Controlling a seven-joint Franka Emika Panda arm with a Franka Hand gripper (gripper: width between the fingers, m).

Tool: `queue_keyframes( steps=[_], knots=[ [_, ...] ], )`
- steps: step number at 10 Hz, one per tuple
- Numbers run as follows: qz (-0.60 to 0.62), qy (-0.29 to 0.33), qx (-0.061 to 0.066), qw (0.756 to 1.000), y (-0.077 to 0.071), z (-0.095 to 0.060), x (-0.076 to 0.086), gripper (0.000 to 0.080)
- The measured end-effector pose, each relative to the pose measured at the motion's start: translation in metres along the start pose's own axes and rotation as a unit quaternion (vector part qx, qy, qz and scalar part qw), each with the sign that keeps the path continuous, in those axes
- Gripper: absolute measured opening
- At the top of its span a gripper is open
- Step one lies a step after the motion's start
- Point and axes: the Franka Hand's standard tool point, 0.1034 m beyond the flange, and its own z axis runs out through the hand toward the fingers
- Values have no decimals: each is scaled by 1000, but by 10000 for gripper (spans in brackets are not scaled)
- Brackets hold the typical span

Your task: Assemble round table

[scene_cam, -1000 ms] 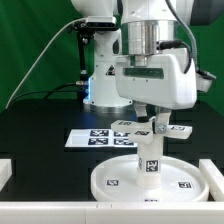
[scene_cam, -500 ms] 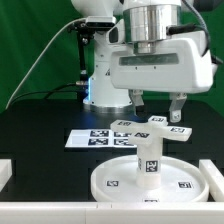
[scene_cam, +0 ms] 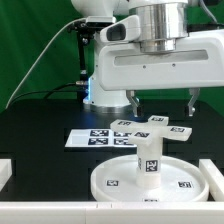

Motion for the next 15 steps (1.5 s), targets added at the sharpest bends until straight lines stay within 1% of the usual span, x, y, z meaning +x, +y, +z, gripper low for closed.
queue_keyframes(
  steps=[2,3,4,5,7,8,9,11,13,15],
  knots=[
    [-63,-1,-1,998,3,1,1,649],
    [-153,-4,-8,988,6,1,2,649],
    [-229,-6,-15,973,11,1,7,649],
    [-286,-8,-19,958,15,4,9,649],
    [-288,-9,-19,957,16,5,8,649],
    [-282,-10,-19,959,16,6,7,649],
    [-257,-10,-22,966,17,11,4,649],
    [-253,-12,-23,967,20,12,5,649],
    [-249,-14,-23,968,17,15,3,649],
    [-239,-14,-25,971,18,18,3,649]
  ],
)
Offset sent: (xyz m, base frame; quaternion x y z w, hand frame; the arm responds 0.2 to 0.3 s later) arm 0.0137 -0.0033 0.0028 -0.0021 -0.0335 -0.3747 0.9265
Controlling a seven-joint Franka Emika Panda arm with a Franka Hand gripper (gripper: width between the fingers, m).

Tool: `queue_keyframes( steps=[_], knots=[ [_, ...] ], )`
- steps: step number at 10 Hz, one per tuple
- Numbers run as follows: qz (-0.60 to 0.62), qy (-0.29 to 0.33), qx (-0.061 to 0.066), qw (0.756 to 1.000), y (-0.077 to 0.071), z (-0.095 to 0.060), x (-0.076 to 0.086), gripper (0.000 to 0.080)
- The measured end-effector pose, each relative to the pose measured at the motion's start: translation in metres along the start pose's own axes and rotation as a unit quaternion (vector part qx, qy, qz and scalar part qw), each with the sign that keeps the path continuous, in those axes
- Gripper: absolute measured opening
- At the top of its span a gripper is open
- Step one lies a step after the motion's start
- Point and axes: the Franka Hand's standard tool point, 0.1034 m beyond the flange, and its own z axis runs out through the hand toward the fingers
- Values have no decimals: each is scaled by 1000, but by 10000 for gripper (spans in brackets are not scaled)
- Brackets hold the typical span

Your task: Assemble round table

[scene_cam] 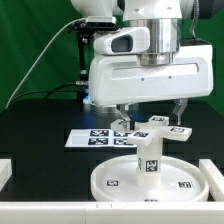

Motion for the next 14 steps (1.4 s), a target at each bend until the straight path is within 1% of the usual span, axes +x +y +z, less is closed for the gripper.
queue_keyframes(
  steps=[1,2,3,4,5,6,7,8,10,11,13,14],
  knots=[
    [12,0,0,1000,0,0,0,527],
    [21,0,-1,1000,2,0,0,527],
    [61,3,0,998,3,-3,2,397],
    [107,7,-2,994,8,-4,2,247],
    [150,12,-5,989,13,-5,3,247],
    [190,14,-6,982,17,-6,3,76],
    [255,22,-2,967,18,-7,5,16],
    [279,28,-2,960,19,-6,3,5],
    [262,27,-3,965,19,-6,3,1],
    [218,18,-10,976,18,-7,2,1],
    [73,-3,-34,997,14,-16,8,1],
    [2,-13,-44,999,10,-20,12,96]
  ],
)
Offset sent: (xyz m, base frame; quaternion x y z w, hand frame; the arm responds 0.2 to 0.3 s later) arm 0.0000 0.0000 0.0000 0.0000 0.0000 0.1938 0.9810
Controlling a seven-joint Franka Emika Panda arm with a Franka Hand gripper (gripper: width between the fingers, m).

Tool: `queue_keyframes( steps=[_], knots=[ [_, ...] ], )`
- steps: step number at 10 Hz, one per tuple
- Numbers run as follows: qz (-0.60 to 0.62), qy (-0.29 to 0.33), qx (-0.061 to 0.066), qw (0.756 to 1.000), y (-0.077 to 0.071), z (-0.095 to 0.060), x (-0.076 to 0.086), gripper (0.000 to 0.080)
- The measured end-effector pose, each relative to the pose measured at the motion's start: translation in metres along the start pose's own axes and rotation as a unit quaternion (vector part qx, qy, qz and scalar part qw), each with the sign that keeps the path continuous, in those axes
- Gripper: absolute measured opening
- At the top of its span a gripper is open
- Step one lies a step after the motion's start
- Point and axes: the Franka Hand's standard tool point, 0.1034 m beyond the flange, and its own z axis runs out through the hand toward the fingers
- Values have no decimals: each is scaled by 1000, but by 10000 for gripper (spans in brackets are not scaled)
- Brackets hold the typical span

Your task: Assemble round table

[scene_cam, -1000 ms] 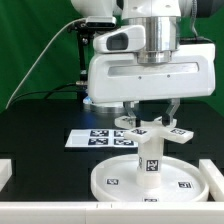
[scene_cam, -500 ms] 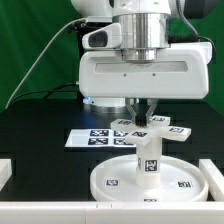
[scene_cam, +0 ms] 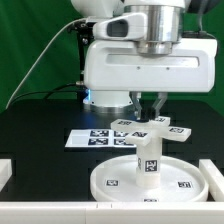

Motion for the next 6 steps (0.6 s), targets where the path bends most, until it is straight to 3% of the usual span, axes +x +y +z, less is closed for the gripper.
queue_keyframes(
  steps=[1,2,3,4,5,6],
  knots=[
    [-3,2,0,1000,1,-1,1,96],
    [-3,1,0,1000,2,0,0,296],
    [-3,0,0,1000,2,1,0,430],
    [-2,1,0,1000,1,2,0,430],
    [1,1,1,1000,-4,8,-4,586],
    [3,1,1,1000,-6,12,-8,638]
  ],
)
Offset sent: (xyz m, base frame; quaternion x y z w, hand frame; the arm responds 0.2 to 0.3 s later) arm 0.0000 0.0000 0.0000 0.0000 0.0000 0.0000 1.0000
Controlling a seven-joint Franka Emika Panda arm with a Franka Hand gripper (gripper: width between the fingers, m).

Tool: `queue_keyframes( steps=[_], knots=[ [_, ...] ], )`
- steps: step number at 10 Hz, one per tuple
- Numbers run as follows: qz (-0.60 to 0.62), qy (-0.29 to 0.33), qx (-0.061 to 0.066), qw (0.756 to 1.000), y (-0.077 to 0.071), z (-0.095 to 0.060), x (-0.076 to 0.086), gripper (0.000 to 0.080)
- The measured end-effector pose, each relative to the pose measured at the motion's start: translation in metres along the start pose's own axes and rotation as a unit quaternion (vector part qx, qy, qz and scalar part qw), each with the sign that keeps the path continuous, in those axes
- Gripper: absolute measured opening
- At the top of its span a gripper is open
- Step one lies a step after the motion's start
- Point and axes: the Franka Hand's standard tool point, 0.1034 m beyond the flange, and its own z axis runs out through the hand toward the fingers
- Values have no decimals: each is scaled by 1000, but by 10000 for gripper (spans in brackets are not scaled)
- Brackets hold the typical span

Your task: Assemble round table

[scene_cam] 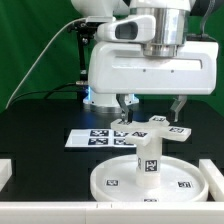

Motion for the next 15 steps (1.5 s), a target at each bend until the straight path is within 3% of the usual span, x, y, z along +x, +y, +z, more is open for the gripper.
queue_keyframes(
  steps=[7,9,10,11,12,15],
  knots=[
    [9,3,-2,1000,-2,5,-3,630],
    [59,3,-1,998,-2,5,-3,279],
    [104,3,1,995,-3,5,-3,144],
    [139,4,2,990,-3,5,-2,144],
    [164,4,2,986,-4,5,-2,34],
    [191,4,2,982,-4,5,-2,2]
  ],
)
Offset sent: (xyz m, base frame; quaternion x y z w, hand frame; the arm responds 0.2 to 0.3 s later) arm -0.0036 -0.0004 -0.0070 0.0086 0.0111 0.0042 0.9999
